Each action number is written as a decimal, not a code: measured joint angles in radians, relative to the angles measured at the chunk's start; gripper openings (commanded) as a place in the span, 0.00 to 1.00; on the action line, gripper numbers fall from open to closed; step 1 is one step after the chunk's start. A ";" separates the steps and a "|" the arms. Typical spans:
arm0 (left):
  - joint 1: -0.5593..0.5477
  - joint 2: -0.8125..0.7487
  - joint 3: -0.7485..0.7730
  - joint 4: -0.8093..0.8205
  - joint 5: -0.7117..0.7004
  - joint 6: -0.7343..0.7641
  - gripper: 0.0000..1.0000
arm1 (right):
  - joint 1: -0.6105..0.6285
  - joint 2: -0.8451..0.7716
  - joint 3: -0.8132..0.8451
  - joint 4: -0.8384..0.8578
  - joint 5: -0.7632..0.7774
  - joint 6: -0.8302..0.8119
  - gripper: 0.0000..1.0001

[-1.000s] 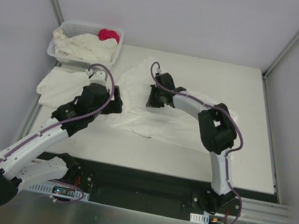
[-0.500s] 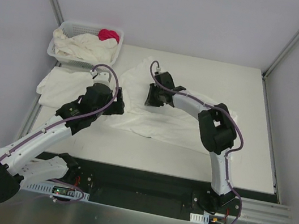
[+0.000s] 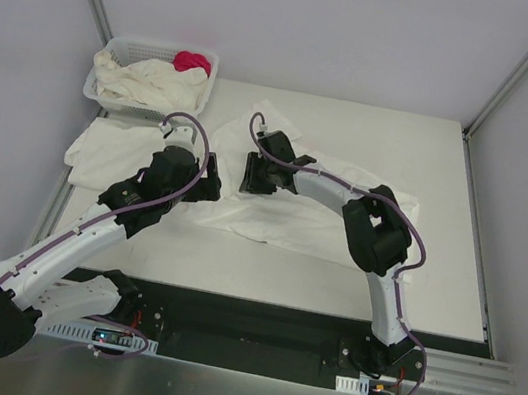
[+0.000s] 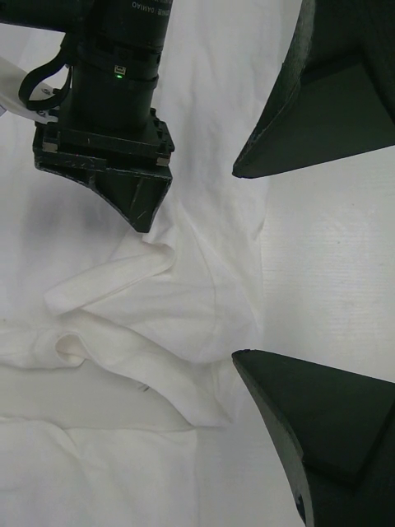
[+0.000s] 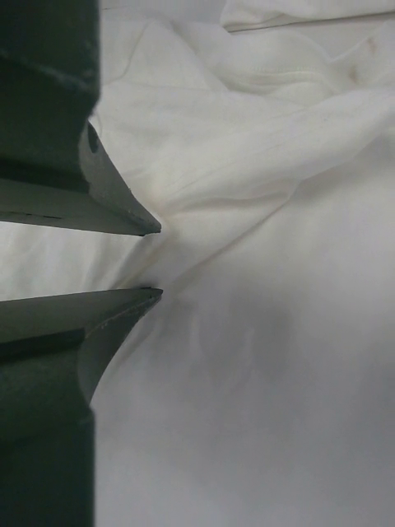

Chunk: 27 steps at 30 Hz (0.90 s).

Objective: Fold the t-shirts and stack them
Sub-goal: Fold the flattened tshirt in 1/3 of the way

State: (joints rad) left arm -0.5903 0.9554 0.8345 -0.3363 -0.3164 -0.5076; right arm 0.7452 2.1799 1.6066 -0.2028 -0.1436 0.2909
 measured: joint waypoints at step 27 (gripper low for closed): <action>0.000 -0.002 -0.002 0.013 0.002 0.000 0.83 | 0.029 0.000 0.007 -0.014 0.000 0.009 0.34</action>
State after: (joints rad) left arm -0.5903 0.9539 0.8326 -0.3229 -0.3145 -0.5076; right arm 0.7742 2.1796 1.6135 -0.2165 -0.1436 0.3000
